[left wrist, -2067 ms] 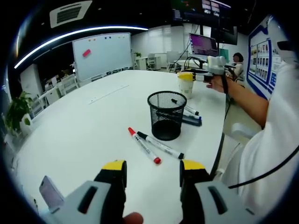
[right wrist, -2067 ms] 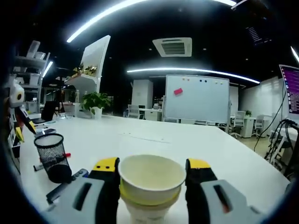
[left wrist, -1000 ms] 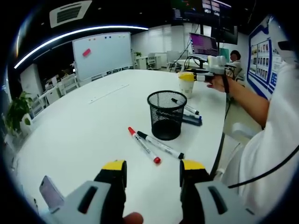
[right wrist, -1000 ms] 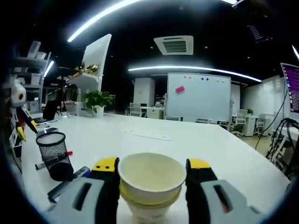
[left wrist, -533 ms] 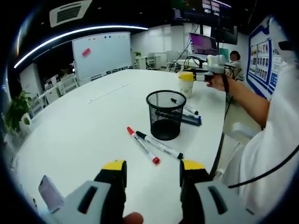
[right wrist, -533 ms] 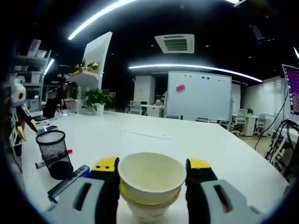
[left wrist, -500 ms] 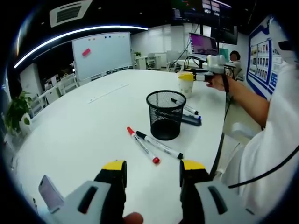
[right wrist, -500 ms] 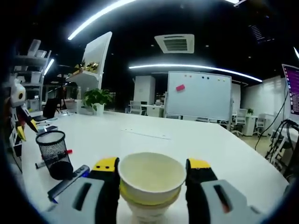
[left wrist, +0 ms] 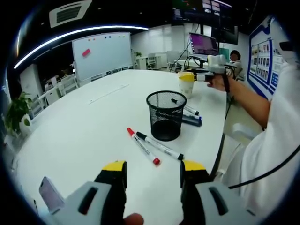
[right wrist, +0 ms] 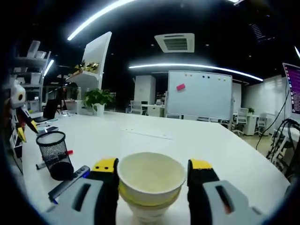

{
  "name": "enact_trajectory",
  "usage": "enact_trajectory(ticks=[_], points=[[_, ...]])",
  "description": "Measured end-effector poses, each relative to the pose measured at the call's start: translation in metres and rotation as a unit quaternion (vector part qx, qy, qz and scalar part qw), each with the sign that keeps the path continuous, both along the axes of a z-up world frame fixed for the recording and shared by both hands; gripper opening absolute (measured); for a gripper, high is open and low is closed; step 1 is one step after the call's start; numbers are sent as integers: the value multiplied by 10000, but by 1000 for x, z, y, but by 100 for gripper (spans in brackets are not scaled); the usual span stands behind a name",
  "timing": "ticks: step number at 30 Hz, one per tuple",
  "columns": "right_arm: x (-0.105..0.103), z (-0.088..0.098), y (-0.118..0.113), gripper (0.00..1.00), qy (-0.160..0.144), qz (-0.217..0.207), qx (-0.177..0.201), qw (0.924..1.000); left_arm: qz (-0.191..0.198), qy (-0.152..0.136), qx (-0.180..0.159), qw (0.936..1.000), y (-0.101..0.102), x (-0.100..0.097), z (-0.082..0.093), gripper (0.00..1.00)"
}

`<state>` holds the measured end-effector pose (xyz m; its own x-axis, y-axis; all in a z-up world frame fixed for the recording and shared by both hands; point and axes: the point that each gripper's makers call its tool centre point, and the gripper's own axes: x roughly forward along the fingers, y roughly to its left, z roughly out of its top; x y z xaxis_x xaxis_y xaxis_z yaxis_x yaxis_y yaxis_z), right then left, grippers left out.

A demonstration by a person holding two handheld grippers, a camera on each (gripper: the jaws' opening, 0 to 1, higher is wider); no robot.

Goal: Place the scattered laser pointers and whiteboard markers into the pen holder and stack the scattered paper cups together

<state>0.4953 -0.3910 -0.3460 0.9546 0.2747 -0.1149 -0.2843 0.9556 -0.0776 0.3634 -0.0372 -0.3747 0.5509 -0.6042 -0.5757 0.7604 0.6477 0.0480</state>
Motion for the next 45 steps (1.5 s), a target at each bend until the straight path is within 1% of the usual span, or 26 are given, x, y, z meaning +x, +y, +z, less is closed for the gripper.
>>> enact_trajectory(ticks=[5, 13, 17, 24, 27, 31, 33, 34, 36, 38, 40, 43, 45], points=[[1, -1, -2, 61, 35, -19, 43, 10000, 8, 0, 11, 10000, 0, 0, 0, 46], [-2, 0, -3, 62, 47, -38, 105, 9999, 51, -34, 11, 10000, 3, 1, 3, 46], [-3, 4, -3, 65, -10, -18, 203, 9998, 35, -23, 18, 10000, 1, -1, 3, 46], [-4, 7, 0, 66, -65, 39, 196, 9998, 37, -29, 13, 10000, 2, -1, 3, 46], [-4, 11, -1, 61, -150, 17, 241, 9996, 49, -32, 7, 10000, 3, -1, 3, 46], [-4, 13, -3, 60, -183, -20, 259, 9995, 61, -24, 6, 10000, 3, -1, 2, 46], [-3, 14, -3, 57, -200, -34, 245, 9995, 61, -18, 8, 10000, 4, -2, 2, 46], [-3, 15, -3, 55, -236, -47, 240, 9994, 67, -20, 9, 10000, 4, -1, 2, 46], [-4, 22, -3, 55, -422, -53, 239, 9988, 73, -25, -3, 10000, 4, -1, 2, 46], [-4, 25, -4, 50, -489, -76, 220, 9985, 71, -26, -26, 10000, 3, -1, 2, 46], [-4, 25, -6, 42, -512, -124, 180, 9984, 64, -26, -32, 10000, 3, -1, 2, 46], [-3, 26, -8, 39, -530, -149, 209, 9983, 62, -32, -37, 10000, 3, -1, 3, 46], [-3, 30, -11, 28, -642, -252, 64, 9976, 69, -31, -31, 10000, 4, -1, 3, 46]])
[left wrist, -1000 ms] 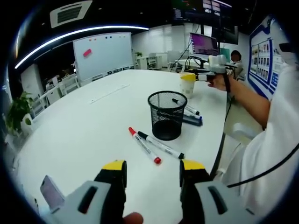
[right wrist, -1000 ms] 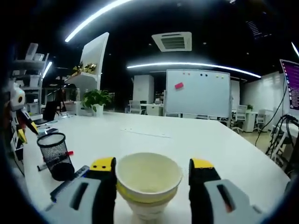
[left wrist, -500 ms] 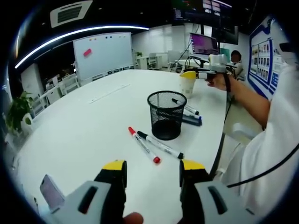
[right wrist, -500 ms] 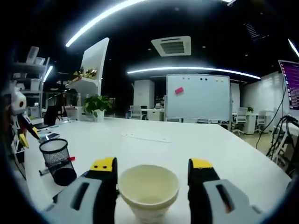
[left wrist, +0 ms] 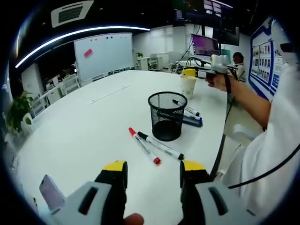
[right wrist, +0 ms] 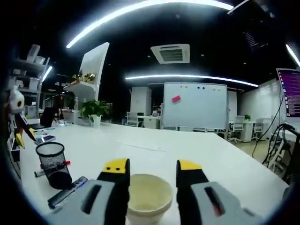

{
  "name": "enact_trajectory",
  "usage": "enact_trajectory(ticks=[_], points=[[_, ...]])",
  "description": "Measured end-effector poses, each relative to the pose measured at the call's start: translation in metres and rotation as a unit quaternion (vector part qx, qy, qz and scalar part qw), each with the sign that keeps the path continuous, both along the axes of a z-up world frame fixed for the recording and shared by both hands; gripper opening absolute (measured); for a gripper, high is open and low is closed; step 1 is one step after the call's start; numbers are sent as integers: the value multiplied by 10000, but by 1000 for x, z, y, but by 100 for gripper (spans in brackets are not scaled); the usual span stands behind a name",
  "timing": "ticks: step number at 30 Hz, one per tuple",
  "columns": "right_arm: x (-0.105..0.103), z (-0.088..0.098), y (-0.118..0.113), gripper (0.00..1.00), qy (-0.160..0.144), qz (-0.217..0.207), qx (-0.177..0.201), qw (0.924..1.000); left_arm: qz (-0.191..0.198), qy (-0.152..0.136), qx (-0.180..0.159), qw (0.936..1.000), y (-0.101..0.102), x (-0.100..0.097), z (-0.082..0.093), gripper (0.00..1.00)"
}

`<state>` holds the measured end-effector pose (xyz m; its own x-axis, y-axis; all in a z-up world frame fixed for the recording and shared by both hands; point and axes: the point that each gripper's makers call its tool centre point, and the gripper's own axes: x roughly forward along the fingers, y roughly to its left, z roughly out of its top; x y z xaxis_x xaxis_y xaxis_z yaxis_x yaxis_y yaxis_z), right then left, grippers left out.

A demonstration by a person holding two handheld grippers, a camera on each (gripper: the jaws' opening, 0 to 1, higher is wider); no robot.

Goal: Place the scattered laser pointers and whiteboard markers into the pen holder and stack the scattered paper cups together

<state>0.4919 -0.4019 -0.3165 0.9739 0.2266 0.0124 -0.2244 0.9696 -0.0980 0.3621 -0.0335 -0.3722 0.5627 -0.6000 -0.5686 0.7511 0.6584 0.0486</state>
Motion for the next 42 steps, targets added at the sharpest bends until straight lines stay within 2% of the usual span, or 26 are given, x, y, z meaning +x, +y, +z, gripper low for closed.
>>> enact_trajectory(ticks=[1, 5, 10, 14, 20, 26, 35, 42], points=[[0, 1, -1, 22, -23, -21, -1, 10000, 2, -1, 12, 10000, 0, 0, 0, 46], [2, 4, -5, 20, -73, -64, 55, 9999, 16, 4, 15, 10000, 1, 0, 0, 46], [2, -1, -5, 9, -12, -63, -39, 10000, 8, 8, 5, 10000, 0, 2, -1, 46], [2, -3, -5, 9, 28, -69, 29, 10000, -23, 11, 31, 10000, -1, 1, -1, 46], [3, -9, -2, 2, 173, 8, -26, 9998, 6, 15, 26, 10000, 0, 2, -1, 46], [4, -8, 2, 2, 186, 109, 57, 9998, -20, 23, 27, 10000, -2, 1, -2, 46], [5, -19, 4, 2, 360, 163, -140, 9991, -37, 41, 71, 10000, -1, 2, -2, 46], [5, -23, 4, 2, 488, 137, 50, 9987, -103, 53, 82, 9999, -2, 0, -4, 46]])
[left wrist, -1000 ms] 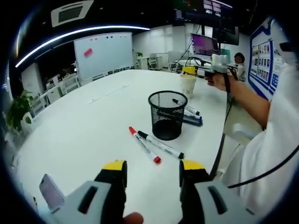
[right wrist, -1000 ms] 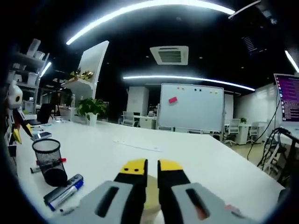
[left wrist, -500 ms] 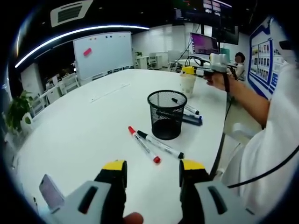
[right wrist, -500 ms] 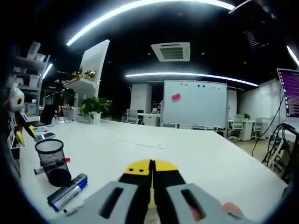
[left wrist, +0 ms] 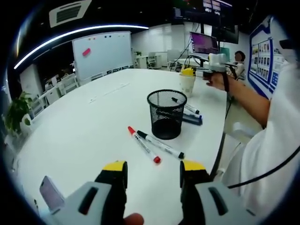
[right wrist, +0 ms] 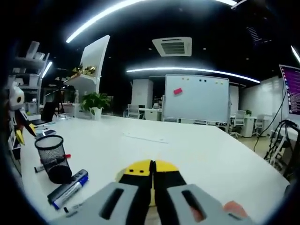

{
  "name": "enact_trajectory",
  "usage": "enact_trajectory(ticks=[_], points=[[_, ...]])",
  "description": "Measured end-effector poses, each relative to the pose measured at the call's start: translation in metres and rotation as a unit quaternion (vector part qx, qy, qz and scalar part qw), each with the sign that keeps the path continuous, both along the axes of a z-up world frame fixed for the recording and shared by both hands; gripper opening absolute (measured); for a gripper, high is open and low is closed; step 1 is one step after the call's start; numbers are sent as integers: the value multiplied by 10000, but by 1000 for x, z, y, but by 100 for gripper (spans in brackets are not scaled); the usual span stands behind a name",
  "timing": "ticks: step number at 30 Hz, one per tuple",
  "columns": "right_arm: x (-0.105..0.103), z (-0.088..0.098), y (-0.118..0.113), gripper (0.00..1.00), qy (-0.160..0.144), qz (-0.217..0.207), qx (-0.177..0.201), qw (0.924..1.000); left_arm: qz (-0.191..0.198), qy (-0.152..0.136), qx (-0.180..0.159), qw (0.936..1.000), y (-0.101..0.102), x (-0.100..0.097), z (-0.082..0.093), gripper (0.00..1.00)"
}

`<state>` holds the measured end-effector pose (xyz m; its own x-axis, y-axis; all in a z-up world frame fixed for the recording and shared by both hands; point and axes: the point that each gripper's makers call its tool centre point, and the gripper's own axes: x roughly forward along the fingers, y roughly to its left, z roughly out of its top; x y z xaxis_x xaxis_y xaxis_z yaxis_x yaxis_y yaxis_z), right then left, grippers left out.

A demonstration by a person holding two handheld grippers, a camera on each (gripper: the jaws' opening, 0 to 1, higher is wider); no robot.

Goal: Place the scattered laser pointers and whiteboard markers into the pen holder and stack the scattered paper cups together

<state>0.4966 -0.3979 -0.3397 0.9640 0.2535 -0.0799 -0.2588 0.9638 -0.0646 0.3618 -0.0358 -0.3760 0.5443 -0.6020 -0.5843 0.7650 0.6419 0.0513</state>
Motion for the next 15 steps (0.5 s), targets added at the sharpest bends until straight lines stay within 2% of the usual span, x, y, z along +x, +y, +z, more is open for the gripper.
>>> enact_trajectory(ticks=[15], points=[[3, -6, 4, 5, 116, 66, -60, 9999, 22, 28, 95, 9999, 1, 0, -4, 45]])
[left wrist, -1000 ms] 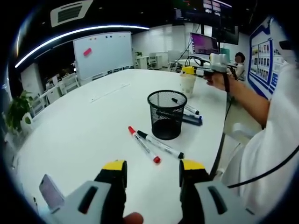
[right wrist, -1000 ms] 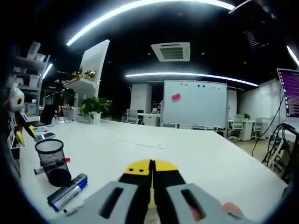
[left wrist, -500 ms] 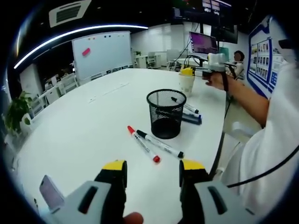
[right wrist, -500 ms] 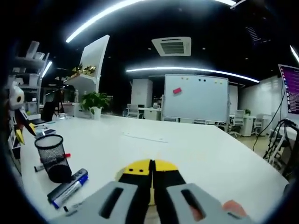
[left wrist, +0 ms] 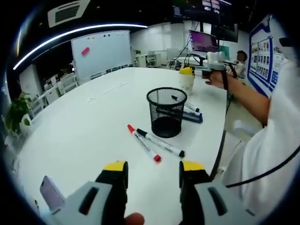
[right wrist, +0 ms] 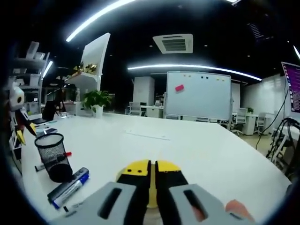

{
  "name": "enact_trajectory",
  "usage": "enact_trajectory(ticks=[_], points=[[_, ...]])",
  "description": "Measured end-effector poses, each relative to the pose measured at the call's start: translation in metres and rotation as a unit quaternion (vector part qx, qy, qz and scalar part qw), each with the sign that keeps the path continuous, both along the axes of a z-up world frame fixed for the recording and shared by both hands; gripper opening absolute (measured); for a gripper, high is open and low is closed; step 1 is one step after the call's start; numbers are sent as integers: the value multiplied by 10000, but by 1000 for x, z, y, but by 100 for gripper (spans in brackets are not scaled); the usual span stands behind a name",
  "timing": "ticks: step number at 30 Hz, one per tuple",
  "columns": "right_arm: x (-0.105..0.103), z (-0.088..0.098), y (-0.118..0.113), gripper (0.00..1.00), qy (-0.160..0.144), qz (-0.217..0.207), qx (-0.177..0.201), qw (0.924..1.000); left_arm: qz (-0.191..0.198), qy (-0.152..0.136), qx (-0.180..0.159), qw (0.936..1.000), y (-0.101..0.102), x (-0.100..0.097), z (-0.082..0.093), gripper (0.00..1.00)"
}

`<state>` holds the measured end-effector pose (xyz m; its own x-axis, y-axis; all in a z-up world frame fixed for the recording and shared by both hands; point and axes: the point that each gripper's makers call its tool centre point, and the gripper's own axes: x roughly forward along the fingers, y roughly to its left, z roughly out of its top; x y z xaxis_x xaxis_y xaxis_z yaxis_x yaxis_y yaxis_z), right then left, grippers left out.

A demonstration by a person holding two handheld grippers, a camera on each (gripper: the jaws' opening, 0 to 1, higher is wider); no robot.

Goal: Place the scattered laser pointers and whiteboard markers into the pen holder and stack the scattered paper cups together

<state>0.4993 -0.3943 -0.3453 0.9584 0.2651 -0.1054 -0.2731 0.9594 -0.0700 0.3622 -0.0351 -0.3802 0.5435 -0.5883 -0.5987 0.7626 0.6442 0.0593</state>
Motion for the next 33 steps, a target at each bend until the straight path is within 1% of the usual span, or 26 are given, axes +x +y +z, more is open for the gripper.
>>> enact_trajectory(ticks=[7, 11, 15, 22, 25, 33], points=[[0, -2, 1, 5, 69, 0, -43, 10000, 41, -13, -34, 10000, 0, 1, 3, 45], [0, -2, 2, 5, 131, -1, -94, 9999, 47, 4, -24, 10000, 1, 1, 2, 45], [0, -4, 1, 5, 181, -6, -120, 9998, 14, -23, 2, 10000, 1, 1, 1, 42], [0, -4, 1, 6, 185, -25, -119, 9998, 23, -39, -17, 10000, 2, 1, 2, 42], [0, -4, 1, 8, 192, -18, -77, 9998, 45, -44, -43, 10000, 3, 1, 3, 42], [1, -4, 2, 9, 229, -6, -122, 9997, 77, -66, -82, 9999, 3, 2, 4, 43]])
